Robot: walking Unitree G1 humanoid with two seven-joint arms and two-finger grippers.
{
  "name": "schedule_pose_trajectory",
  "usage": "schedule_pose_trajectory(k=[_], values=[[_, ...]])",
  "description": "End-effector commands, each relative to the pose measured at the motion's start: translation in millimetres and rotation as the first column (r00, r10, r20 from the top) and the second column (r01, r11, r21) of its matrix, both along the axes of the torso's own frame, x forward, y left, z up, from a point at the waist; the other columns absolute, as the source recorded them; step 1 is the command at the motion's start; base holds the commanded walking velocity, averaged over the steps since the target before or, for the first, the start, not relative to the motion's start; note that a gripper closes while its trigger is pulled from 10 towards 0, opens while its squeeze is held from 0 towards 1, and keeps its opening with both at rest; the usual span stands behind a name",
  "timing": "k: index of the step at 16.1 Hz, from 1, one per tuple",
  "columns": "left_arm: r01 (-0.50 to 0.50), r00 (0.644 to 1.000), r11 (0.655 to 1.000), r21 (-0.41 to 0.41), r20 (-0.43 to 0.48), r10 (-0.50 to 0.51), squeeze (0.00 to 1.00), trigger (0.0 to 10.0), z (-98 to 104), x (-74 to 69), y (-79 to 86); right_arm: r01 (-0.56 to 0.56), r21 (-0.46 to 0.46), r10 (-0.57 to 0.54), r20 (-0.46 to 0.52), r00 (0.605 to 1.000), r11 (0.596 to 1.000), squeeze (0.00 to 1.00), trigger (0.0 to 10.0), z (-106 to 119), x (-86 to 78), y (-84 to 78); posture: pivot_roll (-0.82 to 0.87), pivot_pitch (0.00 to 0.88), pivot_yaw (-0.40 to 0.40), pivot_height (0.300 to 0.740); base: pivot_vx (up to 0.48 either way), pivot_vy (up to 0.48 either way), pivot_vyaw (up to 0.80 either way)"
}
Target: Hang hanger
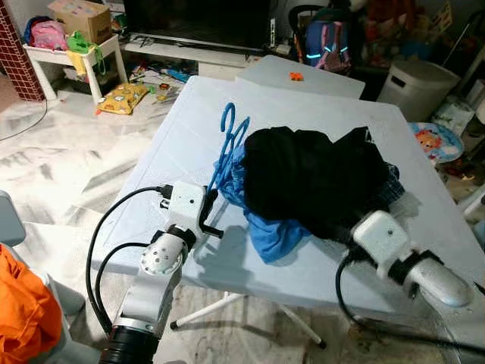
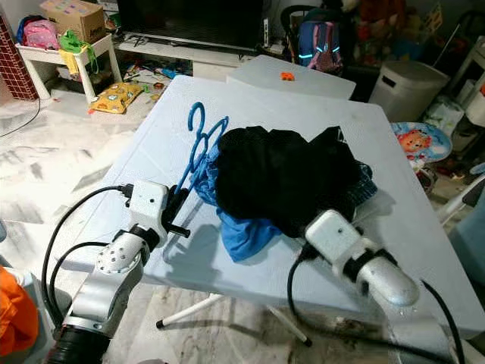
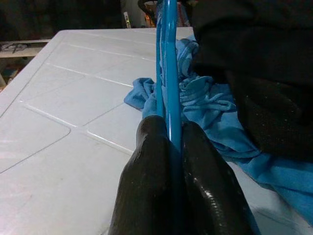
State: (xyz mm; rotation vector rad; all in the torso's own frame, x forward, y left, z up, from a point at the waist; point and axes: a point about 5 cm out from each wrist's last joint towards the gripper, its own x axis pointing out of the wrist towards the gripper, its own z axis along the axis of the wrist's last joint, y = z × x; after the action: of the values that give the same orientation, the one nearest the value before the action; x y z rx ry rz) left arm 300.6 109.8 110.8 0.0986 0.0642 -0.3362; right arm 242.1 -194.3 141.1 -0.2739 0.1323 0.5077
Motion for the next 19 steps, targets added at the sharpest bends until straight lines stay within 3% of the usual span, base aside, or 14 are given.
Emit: schedule_pose_trajectory(k=[1, 2, 3, 5, 9, 11, 14, 17, 19], values=[[0.020, 1.000, 1.000, 0.007, 0.023, -0.020, 0.00, 10.0, 4.4, 0.7, -2.0, -0.010, -0.004, 0.010, 0.007, 1.000, 1.000, 0.00, 10.0, 3.3, -1.8, -1.2, 0.07, 0.000, -0.074, 0.740, 0.000, 0.000, 0.00], [0.021, 0.999, 1.000, 0.009, 0.024, -0.021, 0.00, 10.0, 4.2, 0.4, -1.5, -0.017, 0.009, 0.017, 0.005, 1.000, 1.000, 0.00, 10.0, 3.5, -3.3, -0.8, 0.07, 0.000, -0.074, 0.740, 0.000, 0.000, 0.00], [0.022, 0.999, 1.000, 0.008, 0.025, -0.022, 0.00, 10.0, 4.2, 0.3, -1.5, -0.003, 0.030, 0.003, 0.016, 1.000, 1.000, 1.00, 10.0, 3.8, -3.6, -1.7, 0.06, 0.000, -0.073, 0.740, 0.000, 0.000, 0.00], [0.029, 0.999, 1.000, 0.005, 0.033, -0.029, 0.00, 10.0, 5.5, 0.1, -2.8, 0.002, -0.012, -0.002, 0.039, 0.999, 1.000, 1.00, 10.0, 3.3, -6.9, -3.8, 0.06, 0.000, -0.072, 0.740, 0.000, 0.000, 0.00], [0.038, 0.998, 0.999, 0.008, 0.048, -0.038, 0.00, 10.0, 7.3, -0.8, -0.3, 0.029, 0.033, -0.030, 0.026, 0.999, 0.999, 1.00, 10.0, 2.8, -19.9, -14.6, 0.06, 0.000, -0.071, 0.740, 0.000, 0.000, 0.00], [0.038, 0.998, 0.999, 0.015, 0.053, -0.039, 0.00, 10.0, 7.2, -1.5, 1.0, 0.057, 0.100, -0.061, 0.038, 0.997, 0.993, 1.00, 10.0, 6.2, -25.9, -17.1, 0.06, 0.000, -0.067, 0.740, 0.000, 0.000, 0.00], [0.065, 0.993, 0.997, 0.031, 0.098, -0.067, 0.00, 10.0, 14.3, -1.4, -3.5, 0.016, 0.228, -0.021, 0.016, 1.000, 0.974, 1.00, 10.0, 9.8, -35.9, -11.9, 0.05, 0.000, -0.059, 0.740, 0.000, 0.000, 0.00], [0.079, 0.985, 0.995, 0.058, 0.151, -0.087, 0.00, 10.0, 20.8, -1.5, -4.4, 0.026, 0.298, -0.032, 0.014, 0.999, 0.954, 1.00, 10.0, 12.2, -37.8, -12.3, 0.06, 0.000, -0.058, 0.740, 0.000, 0.000, 0.00], [0.042, 0.986, 0.997, 0.071, 0.155, -0.053, 0.00, 10.0, 20.4, -0.3, -2.8, 0.174, 0.300, -0.198, 0.053, 0.979, 0.938, 1.00, 10.0, 11.5, -28.3, -21.7, 0.06, 0.000, -0.062, 0.740, 0.000, 0.000, 0.00]])
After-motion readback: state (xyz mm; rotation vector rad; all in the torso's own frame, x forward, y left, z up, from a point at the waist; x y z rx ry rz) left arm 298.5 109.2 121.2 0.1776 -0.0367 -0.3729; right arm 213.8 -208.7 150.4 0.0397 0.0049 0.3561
